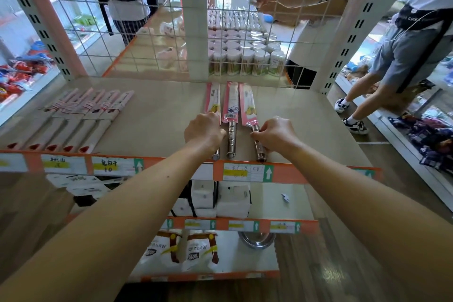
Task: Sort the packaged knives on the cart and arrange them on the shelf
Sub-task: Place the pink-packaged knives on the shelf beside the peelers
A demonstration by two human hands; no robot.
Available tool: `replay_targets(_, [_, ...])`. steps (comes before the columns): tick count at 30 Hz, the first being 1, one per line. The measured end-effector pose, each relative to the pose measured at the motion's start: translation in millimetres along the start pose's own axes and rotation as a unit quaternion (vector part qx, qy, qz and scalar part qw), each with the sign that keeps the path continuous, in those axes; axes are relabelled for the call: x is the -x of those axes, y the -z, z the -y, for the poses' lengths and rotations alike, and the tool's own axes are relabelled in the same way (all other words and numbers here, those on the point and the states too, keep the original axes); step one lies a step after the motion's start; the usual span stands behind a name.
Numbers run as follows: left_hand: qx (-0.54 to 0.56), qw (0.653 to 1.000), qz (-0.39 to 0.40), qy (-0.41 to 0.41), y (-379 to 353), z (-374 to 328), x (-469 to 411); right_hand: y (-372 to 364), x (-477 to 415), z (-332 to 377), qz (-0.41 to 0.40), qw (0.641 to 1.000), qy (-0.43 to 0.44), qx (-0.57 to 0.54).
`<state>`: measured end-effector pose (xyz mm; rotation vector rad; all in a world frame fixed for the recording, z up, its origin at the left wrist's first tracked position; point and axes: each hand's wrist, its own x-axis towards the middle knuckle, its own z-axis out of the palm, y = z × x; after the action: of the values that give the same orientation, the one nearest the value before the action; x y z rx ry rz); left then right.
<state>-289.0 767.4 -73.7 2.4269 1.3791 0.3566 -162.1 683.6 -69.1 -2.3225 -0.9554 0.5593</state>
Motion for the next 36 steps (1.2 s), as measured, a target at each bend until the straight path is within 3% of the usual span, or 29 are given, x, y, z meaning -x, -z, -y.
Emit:
replay_targets(29, [0.024, 0.997, 0.058, -0.045, -0.4, 7.0, -12.9, -6.3, 7.1, 11.7, 0.000, 1.000, -0.016, 0.015])
replay_targets(36, [0.039, 0.995, 0.078, -0.054, 9.0, 17.7, -15.8, -2.8, 21.2, 20.8, -0.016, 0.998, -0.017, 0.063])
